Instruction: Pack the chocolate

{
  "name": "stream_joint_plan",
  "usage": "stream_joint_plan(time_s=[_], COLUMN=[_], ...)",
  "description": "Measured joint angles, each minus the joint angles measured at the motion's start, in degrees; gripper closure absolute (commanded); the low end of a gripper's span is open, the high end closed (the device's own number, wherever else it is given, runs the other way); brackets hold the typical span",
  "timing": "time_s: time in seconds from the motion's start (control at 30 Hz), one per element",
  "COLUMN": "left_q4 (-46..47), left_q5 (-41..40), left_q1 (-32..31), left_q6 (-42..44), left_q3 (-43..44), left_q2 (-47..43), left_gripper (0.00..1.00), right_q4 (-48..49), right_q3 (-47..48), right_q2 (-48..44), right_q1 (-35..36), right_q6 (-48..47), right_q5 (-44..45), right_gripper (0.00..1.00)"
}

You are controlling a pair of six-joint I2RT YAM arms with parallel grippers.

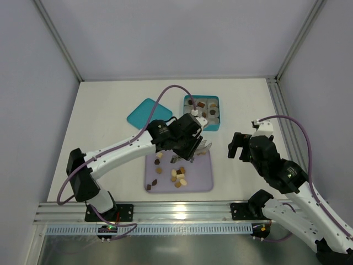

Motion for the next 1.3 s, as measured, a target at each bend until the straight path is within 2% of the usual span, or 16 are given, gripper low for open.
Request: stream_joint_plan(time_s=[0.53,1.3], left_q4=[1.4,2.1], left_q5=[-3.2,-2.3], left_q1=[-0.8,-1.3], left_q6=[-0.3,-0.1], left_q3=[0.0,0.6], left_q2=[9.2,10.1], left_gripper=[0.64,0.64], right_q4=[0.0,0.0], right_q3=[-0.1,-0.1], right_q2=[-0.4,-0.4], right_q1=[0.0,0.0], right_q6=[0.0,0.0], right_q5=[0.0,0.0], right_gripper=[0.0,0.0])
